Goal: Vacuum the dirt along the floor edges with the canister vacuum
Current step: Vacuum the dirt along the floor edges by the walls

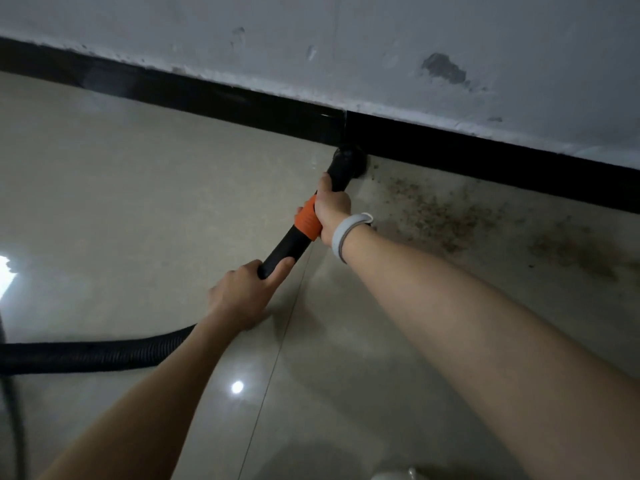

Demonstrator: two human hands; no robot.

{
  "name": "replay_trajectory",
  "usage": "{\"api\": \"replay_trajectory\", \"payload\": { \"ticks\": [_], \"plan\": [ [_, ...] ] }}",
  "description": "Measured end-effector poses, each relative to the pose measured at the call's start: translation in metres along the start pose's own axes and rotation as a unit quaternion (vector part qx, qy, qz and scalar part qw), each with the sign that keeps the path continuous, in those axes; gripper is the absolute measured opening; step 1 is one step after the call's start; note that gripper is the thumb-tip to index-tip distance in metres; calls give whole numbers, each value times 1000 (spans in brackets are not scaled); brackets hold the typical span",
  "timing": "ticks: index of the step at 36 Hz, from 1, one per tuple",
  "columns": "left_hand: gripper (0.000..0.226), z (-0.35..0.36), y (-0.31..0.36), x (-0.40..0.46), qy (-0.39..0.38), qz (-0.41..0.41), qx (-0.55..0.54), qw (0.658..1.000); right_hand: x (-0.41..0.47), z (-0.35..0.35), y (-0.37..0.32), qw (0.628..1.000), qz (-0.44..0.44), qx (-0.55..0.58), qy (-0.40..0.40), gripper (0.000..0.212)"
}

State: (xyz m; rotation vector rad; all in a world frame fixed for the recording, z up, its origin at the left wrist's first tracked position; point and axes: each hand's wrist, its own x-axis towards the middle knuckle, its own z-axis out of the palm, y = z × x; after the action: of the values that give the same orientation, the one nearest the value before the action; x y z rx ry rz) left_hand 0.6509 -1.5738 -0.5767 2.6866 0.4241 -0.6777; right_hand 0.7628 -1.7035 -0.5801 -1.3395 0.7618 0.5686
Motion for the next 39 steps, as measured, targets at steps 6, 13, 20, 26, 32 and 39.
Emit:
{"api": "replay_trajectory", "payload": {
  "ticks": [6,13,20,26,32,39],
  "plan": [
    [65,9,18,-3,34,44,54,997,7,-24,-2,998,7,51,24,53],
    [56,21,42,-3,18,81,62,995,4,-60,-2,994,7,98,48,42],
    [59,32,69,-7,6,120,84,989,1,-98,-1,988,2,134,82,40],
    [58,32,100,-10,-21,152,108,982,5,-135,0,983,-1,147,113,42],
    [61,36,129,-14,-40,178,133,974,7,-169,0,979,-2,157,133,43],
    [65,34,173,-18,-59,235,165,956,-3,-215,-9,968,11,195,158,47]
  ]
}}
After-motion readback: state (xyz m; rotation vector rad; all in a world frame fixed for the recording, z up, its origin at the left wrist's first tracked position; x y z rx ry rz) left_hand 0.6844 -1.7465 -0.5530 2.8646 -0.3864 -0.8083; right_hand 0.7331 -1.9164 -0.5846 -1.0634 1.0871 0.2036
